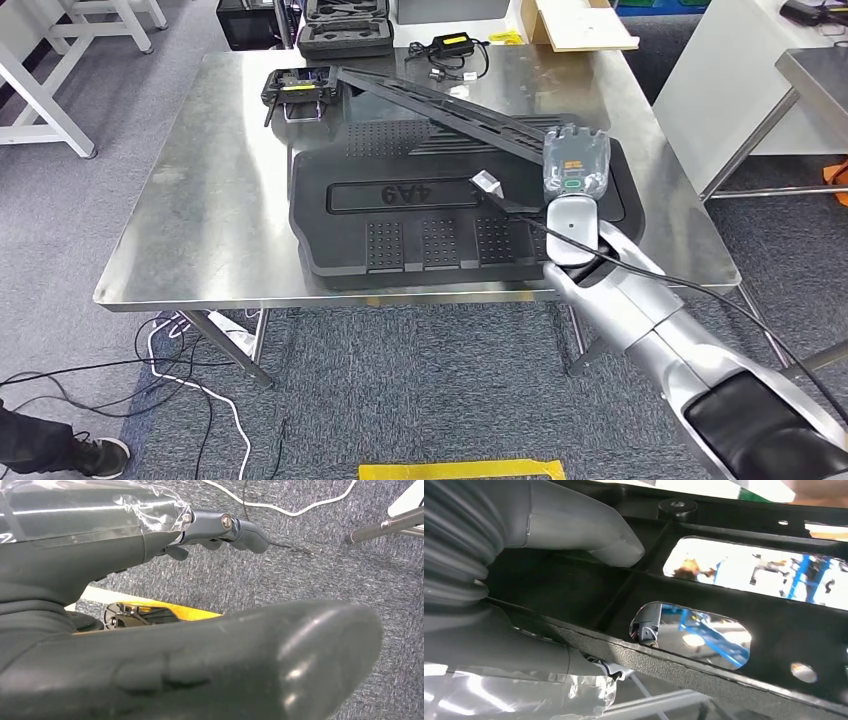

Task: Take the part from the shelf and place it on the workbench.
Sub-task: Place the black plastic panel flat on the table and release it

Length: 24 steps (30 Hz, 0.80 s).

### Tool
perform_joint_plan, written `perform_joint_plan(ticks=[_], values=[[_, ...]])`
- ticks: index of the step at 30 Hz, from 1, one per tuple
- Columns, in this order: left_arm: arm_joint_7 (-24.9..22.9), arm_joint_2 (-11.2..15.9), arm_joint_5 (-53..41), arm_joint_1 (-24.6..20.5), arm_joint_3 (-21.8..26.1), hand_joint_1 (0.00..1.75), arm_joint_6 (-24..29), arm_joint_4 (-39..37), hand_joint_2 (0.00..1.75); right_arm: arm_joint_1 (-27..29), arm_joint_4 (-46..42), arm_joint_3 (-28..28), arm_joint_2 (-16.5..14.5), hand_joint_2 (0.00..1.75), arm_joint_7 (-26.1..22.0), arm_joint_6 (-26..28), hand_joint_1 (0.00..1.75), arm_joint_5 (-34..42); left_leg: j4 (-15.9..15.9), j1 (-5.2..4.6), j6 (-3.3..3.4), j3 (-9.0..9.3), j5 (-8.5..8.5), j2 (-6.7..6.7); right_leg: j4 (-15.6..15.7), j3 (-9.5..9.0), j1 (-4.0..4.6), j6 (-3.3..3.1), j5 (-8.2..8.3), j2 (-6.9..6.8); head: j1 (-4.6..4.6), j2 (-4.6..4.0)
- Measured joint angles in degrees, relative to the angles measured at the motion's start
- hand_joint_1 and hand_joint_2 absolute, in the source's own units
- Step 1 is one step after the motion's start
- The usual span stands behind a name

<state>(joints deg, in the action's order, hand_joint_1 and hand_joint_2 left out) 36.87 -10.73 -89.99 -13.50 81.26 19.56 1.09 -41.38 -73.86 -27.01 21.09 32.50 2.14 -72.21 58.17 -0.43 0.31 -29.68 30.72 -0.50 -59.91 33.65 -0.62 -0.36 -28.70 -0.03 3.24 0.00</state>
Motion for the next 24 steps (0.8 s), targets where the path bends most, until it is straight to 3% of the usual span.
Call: perform_joint_plan(ticks=[15,19,24], values=[[-0.2,0.0,0.0,-0.1,0.0,0.00,-0.5,0.0,0.00,1.6,1.0,3.9,0.0,1.75,0.0,-3.1,1.75,-1.2,0.0,0.00,0.00,0.01,0.00,0.01,0.0,0.00,0.00,0.00,0.00,0.01,0.00,0.00],[-0.4,0.0,0.0,-0.2,0.0,0.00,-0.5,0.0,0.00,2.5,1.4,4.5,0.0,1.75,0.0,-4.1,0.09,-1.7,0.0,0.00,0.00,0.03,0.00,0.03,0.0,0.00,0.00,0.00,0.00,0.02,0.00,0.00],[-0.5,0.0,0.0,-0.1,0.0,0.00,-0.4,0.0,0.00,2.6,1.6,4.4,0.0,1.75,0.0,-3.2,0.00,0.6,0.0,0.00,0.00,0.03,0.00,0.03,0.0,-0.01,0.00,0.00,0.00,0.01,0.00,0.00]])
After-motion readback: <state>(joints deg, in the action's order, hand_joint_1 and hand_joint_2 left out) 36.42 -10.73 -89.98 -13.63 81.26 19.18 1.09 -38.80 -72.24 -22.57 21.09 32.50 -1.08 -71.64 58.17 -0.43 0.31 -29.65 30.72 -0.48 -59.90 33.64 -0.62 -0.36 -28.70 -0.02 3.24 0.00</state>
